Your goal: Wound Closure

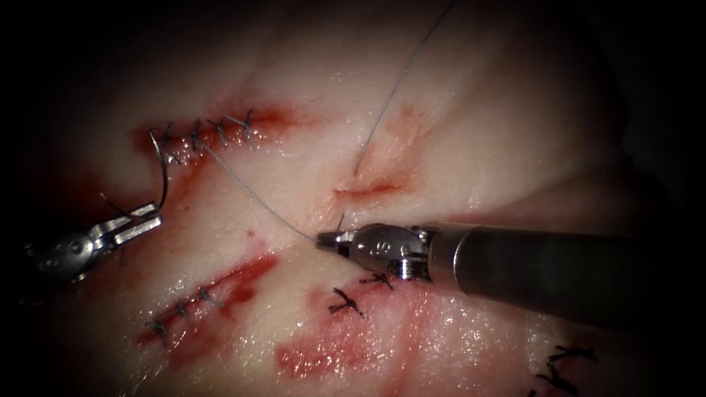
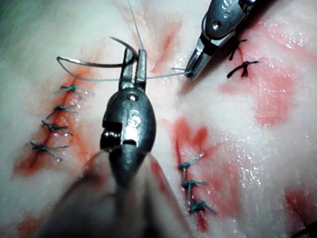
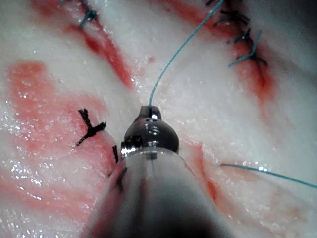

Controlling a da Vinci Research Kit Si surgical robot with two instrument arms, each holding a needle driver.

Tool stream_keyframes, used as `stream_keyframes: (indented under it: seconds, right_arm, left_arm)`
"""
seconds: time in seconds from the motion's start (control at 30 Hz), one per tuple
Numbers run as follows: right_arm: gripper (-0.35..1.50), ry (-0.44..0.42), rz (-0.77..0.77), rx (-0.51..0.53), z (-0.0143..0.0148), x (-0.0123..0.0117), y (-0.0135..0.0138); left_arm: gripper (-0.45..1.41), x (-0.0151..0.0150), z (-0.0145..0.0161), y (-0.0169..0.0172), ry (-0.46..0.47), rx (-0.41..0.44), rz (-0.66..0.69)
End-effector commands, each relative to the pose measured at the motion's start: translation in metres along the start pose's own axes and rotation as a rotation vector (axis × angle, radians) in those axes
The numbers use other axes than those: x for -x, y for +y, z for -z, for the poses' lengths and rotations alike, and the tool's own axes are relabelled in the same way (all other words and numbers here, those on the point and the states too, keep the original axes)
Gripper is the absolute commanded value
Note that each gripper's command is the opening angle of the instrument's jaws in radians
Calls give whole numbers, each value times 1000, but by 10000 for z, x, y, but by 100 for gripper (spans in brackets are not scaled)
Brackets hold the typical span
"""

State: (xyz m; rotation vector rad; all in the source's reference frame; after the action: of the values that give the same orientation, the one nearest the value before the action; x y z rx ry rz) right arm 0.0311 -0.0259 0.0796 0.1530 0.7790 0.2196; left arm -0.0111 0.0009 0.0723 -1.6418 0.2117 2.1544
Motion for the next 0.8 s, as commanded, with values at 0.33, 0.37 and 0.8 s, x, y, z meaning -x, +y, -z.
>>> stream_keyframes:
  seconds: [0.33,0.37,0.8]
  right_arm:
    - [-35,107,4,-97,7,-75,-39]
    - [-35,107,5,-98,7,-75,-39]
    - [135,250,-12,1,16,-96,-19]
  left_arm:
    - [-45,15,-15,-18,-35,-76,-4]
    - [-45,15,-15,-19,-38,-81,-5]
    - [-45,15,14,-54,-55,-215,-85]
